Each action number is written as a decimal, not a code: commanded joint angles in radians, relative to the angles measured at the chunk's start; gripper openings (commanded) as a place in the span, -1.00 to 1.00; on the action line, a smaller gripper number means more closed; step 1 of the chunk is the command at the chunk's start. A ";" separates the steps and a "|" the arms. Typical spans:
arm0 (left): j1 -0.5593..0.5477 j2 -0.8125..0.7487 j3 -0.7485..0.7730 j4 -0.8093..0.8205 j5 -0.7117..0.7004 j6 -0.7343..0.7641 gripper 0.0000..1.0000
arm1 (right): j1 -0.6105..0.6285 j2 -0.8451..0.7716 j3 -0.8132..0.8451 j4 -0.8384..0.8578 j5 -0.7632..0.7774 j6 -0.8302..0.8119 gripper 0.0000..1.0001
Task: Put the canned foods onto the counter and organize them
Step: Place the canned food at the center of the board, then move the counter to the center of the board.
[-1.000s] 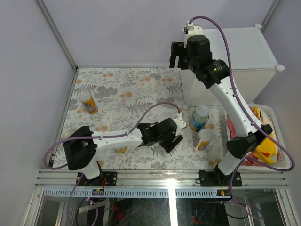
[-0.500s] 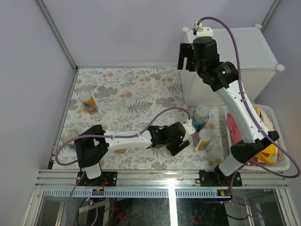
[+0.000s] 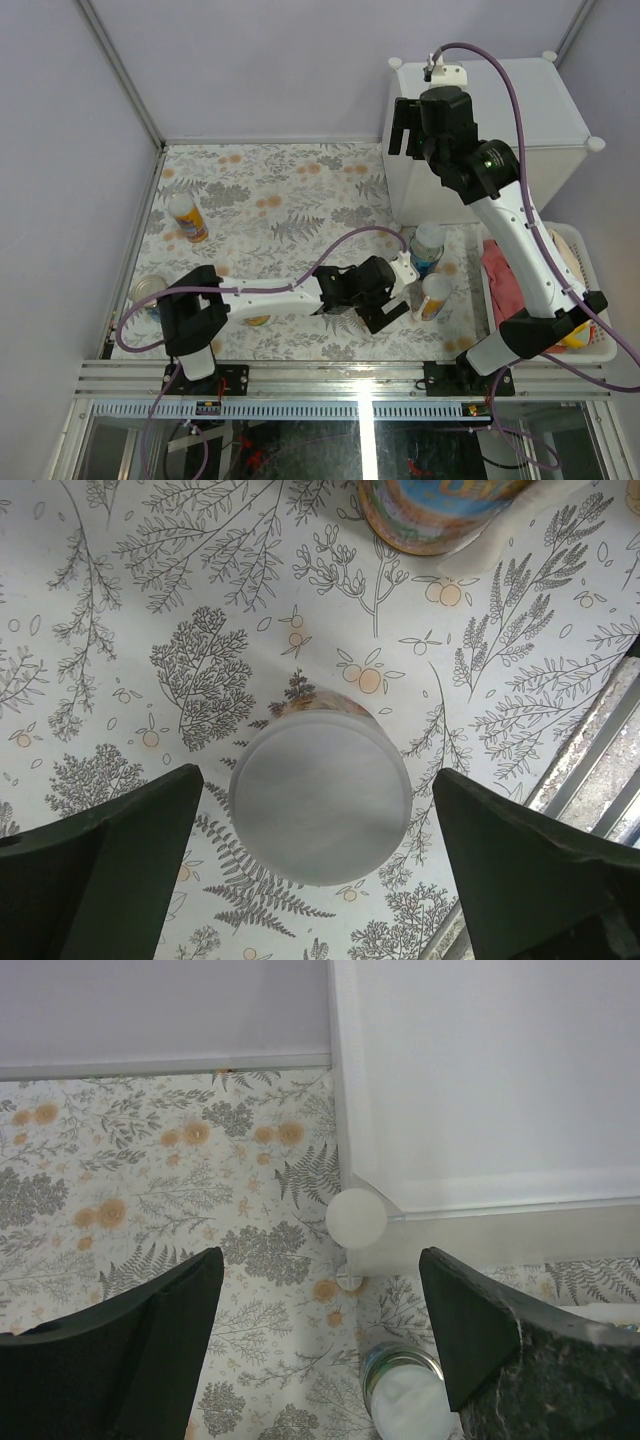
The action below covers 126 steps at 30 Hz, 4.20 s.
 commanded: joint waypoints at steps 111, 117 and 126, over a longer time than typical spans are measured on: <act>0.314 0.188 0.542 0.692 -0.110 0.147 0.67 | -0.121 -0.377 -0.384 0.214 -0.001 0.075 0.70; 0.323 0.215 0.564 0.697 -0.097 0.134 0.55 | -0.121 -0.384 -0.395 0.222 0.004 0.072 0.70; 0.325 0.253 0.607 0.707 -0.134 0.129 0.31 | -0.121 -0.383 -0.396 0.230 0.000 0.071 0.70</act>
